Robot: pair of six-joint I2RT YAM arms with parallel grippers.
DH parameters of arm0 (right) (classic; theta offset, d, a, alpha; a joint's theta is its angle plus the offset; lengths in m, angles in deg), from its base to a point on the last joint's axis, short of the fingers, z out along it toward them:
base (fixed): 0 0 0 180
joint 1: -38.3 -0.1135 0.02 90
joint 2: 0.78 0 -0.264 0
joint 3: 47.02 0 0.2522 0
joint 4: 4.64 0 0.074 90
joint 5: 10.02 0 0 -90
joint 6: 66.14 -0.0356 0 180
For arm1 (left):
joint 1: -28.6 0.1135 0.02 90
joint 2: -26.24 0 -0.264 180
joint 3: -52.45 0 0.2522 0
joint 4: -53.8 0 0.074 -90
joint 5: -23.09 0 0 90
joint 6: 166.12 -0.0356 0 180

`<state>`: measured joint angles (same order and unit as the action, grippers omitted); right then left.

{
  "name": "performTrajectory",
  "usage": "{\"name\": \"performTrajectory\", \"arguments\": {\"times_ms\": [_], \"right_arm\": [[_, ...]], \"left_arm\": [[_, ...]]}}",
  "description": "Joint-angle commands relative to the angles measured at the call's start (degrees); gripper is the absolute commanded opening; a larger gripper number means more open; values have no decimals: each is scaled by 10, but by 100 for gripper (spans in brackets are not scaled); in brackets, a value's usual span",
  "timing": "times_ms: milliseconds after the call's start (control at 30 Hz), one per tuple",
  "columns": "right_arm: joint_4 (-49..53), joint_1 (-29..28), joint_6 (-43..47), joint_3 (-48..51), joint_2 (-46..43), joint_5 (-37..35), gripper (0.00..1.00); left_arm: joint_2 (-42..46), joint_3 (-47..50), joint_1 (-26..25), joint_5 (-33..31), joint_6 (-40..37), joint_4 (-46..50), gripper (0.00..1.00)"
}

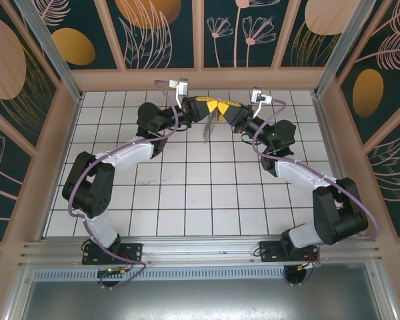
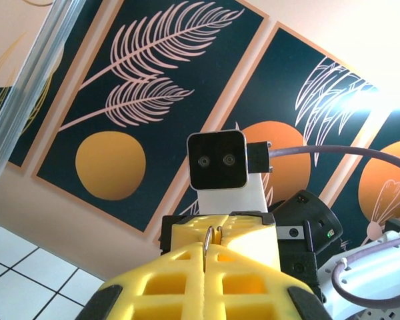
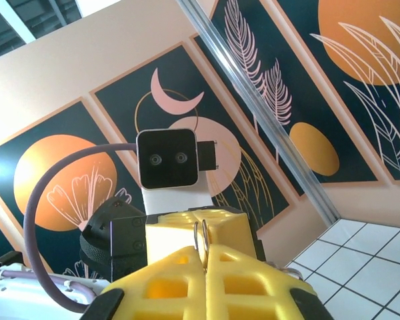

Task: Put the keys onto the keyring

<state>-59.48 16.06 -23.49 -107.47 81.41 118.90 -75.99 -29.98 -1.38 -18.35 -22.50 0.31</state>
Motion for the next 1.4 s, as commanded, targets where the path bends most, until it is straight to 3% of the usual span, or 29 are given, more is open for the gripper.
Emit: {"name": "performTrajectory", "arguments": {"times_ms": [0, 133, 400, 567, 833, 1033, 1367], "right_arm": [[-2, -4, 6, -22, 9, 14, 0], [12, 6, 12, -29, 11, 20, 0], [122, 56, 65, -80, 19, 76, 0], [197, 85, 108, -128, 44, 124, 0], [322, 105, 186, -239, 119, 242, 0], [355, 105, 201, -287, 165, 280, 0], [334, 104, 176, -306, 188, 300, 0]], "left_arm": [[8, -23, -3, -4, -11, -15, 0], [15, -29, -2, -11, -29, 18, 0], [70, -31, 37, -25, -93, 101, 29], [85, -60, 62, -15, -161, 201, 39], [28, -194, 74, 53, -293, 412, 43], [-41, -310, 83, 92, -362, 554, 44], [-147, -428, 106, 184, -371, 646, 41]]}}
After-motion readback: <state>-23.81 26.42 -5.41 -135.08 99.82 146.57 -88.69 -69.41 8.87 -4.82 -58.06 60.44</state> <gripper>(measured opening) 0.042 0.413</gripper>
